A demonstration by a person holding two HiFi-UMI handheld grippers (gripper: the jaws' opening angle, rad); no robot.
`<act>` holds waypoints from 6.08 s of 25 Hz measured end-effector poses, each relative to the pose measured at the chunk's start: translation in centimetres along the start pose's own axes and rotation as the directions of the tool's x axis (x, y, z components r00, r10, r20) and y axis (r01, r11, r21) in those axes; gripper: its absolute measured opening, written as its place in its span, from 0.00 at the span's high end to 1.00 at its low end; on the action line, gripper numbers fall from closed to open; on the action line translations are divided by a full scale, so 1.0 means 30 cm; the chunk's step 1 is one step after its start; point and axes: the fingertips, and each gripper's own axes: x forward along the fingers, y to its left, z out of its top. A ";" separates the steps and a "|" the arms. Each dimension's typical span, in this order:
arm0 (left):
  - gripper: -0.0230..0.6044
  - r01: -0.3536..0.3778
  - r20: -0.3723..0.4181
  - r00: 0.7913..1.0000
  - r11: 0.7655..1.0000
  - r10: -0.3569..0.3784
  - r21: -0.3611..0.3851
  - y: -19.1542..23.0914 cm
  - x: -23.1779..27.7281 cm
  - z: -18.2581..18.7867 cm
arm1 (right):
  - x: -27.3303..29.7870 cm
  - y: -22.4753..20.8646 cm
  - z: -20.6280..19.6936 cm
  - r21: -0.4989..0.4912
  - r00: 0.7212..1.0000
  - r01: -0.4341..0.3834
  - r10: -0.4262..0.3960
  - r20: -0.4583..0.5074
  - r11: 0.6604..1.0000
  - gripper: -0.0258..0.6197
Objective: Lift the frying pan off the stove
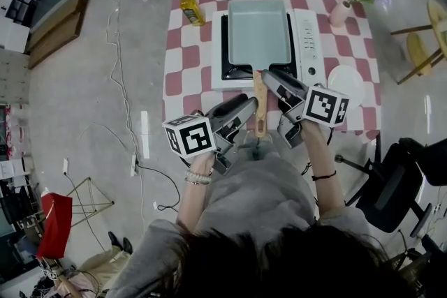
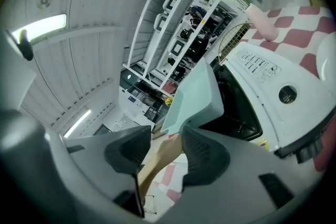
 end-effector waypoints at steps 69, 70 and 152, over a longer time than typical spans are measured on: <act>0.69 0.173 -0.210 0.961 0.983 -0.181 -0.055 -0.078 0.090 -0.100 | 0.121 0.063 -0.049 0.239 0.962 -0.226 0.255 -0.099 0.944 0.63; 0.69 0.175 -0.209 0.961 0.983 -0.182 -0.051 -0.082 0.089 -0.098 | 0.119 0.067 -0.048 0.239 0.963 -0.222 0.251 -0.099 0.945 0.63; 0.69 0.362 -0.167 0.930 0.890 -0.326 0.276 -0.447 0.032 0.133 | -0.012 0.466 0.259 0.001 0.925 -0.376 0.375 0.061 0.927 0.63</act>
